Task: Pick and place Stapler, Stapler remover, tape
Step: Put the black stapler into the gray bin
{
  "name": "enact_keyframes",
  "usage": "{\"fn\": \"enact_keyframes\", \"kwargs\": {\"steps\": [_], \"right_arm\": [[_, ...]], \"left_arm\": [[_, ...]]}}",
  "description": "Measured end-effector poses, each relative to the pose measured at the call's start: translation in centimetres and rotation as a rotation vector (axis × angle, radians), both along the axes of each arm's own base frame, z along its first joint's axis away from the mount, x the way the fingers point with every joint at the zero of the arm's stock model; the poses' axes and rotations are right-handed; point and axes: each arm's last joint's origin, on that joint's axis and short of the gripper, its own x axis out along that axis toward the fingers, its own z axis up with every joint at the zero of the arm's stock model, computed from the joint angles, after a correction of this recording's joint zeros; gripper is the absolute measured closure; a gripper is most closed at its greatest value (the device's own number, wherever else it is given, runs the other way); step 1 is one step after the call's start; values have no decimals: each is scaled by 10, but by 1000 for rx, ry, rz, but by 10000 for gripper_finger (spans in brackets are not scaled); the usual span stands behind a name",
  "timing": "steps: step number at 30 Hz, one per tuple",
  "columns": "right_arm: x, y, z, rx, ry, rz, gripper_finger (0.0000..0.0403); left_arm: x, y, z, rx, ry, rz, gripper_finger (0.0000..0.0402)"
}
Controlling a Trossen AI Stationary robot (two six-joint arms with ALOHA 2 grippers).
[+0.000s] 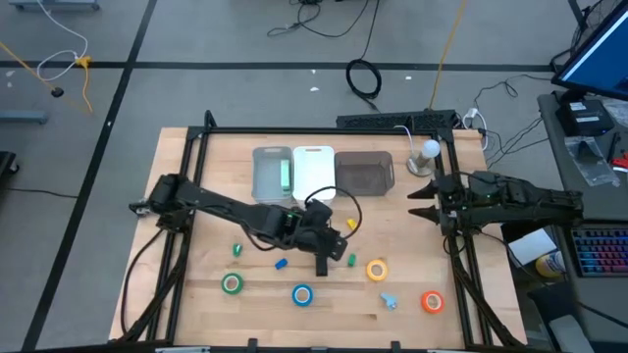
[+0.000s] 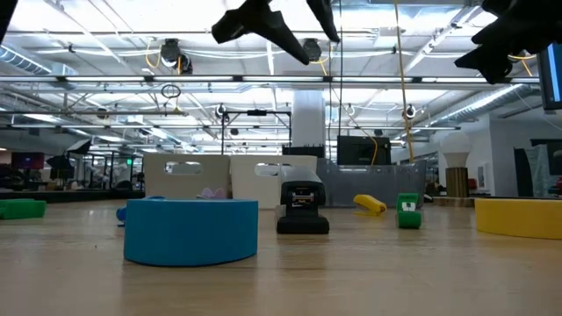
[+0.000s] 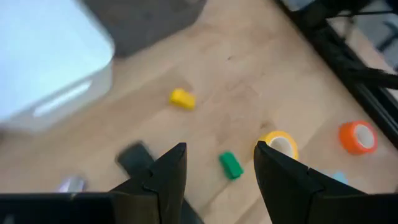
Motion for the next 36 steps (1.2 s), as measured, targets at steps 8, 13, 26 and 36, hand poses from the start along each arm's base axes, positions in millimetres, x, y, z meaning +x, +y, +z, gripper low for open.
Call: {"fn": "enact_keyframes", "kwargs": {"steps": [8, 13, 26, 36], "right_arm": [[-4, 2, 1, -2, -24, 62, 188], [-6, 2, 2, -2, -38, 80, 188], [-9, 2, 3, 0, -53, 79, 188], [-9, 2, 3, -3, -55, 80, 188]], "left_arm": [[6, -4, -11, -220, 27, 185, 216], [6, -3, -26, -269, 86, 288, 216], [22, 7, -66, -377, 200, 366, 216], [22, 8, -76, -381, 236, 414, 216]]}}
